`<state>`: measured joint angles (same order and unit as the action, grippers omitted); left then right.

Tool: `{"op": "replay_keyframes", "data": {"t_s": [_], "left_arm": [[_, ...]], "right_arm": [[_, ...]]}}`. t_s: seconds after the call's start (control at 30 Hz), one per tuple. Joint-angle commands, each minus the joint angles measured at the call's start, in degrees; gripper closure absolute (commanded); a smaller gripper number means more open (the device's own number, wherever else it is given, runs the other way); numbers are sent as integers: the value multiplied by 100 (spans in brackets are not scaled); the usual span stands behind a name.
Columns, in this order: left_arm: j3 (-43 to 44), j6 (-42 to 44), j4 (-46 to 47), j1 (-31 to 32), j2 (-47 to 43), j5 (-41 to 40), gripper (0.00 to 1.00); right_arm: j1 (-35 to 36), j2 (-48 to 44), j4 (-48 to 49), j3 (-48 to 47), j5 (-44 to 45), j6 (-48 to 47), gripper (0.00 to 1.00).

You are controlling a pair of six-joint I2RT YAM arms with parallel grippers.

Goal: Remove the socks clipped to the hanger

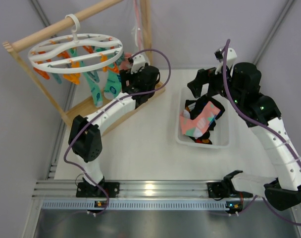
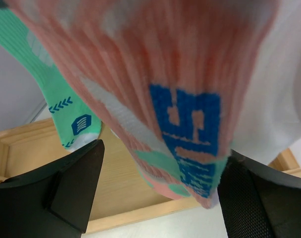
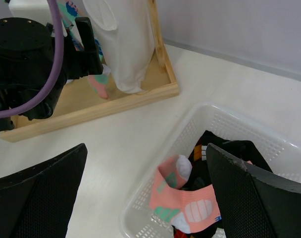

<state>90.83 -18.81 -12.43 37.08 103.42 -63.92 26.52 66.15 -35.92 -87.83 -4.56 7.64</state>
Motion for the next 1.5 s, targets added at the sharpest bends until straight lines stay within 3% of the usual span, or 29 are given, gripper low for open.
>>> {"op": "replay_keyframes", "data": {"t_s": [0.0,0.13,0.23,0.27,0.37,0.4,0.47,0.5,0.57,0.7,0.93,1.13,1.27,1.4,1.47], "left_arm": [[304,281,337,-52,178,55,9],[436,343,346,-87,328,29,14],[357,282,337,-96,241,-138,32],[305,264,329,-113,197,-156,44],[102,141,337,-140,-5,-156,61],[58,88,337,-131,-49,-156,71],[-30,70,337,-148,-146,-156,79],[-73,35,329,-148,-181,-121,91],[-275,-61,320,-140,-426,-42,100],[-864,-465,311,-43,-1146,423,100],[-2296,-966,328,168,-2781,2012,100],[-3376,-818,337,168,-4055,2621,100],[-3984,-808,434,168,-4768,3017,100],[-4354,-896,452,168,-5287,3315,100],[-4468,-940,443,168,-5471,3237,100]], "right_arm": [[81,-120,384,-102,-89,1,1],[107,-102,384,-129,-107,1,1],[99,-120,393,-129,-107,-8,1],[107,-120,376,-129,-98,1,0],[107,-111,393,-120,-98,-17,1],[116,-102,393,-129,-98,-8,1],[108,-85,402,-146,-107,-8,0],[107,-67,410,-138,-115,-8,1],[108,-58,419,-138,-116,-8,1],[107,-50,463,-138,-159,45,1],[99,20,1166,-198,-728,667,0],[125,977,1351,-1331,-1889,1529,4],[614,1812,1220,-2707,-2163,1715,8],[1433,2892,649,-3854,-1445,1592,11],[1897,3131,560,-4231,-601,1601,12]]}}
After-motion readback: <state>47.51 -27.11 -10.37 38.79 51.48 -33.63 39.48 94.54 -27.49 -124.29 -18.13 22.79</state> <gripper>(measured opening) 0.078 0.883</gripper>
